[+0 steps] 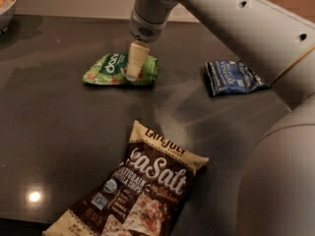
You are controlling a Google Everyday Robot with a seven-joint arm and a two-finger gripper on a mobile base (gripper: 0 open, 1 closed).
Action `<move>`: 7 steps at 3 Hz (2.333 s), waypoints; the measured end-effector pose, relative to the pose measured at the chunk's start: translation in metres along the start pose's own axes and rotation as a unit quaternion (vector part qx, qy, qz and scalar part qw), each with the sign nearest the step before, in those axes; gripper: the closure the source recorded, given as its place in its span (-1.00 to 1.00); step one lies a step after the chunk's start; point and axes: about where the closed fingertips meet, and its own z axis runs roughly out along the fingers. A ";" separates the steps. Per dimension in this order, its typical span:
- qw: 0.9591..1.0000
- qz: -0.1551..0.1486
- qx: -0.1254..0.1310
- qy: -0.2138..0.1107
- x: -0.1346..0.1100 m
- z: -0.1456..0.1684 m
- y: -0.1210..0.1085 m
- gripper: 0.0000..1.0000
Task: Move green rice chip bag near brown chip bag
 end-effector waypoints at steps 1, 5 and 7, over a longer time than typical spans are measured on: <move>1.000 -0.007 0.011 0.027 -0.012 0.021 -0.015 -1.00; 0.991 -0.047 -0.026 0.126 0.004 0.079 -0.033 -1.00; 0.988 -0.059 -0.064 0.127 0.005 0.075 -0.024 -0.17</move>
Offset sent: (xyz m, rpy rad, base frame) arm 0.0666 0.0283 -0.0262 -0.2125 -0.0491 -0.0249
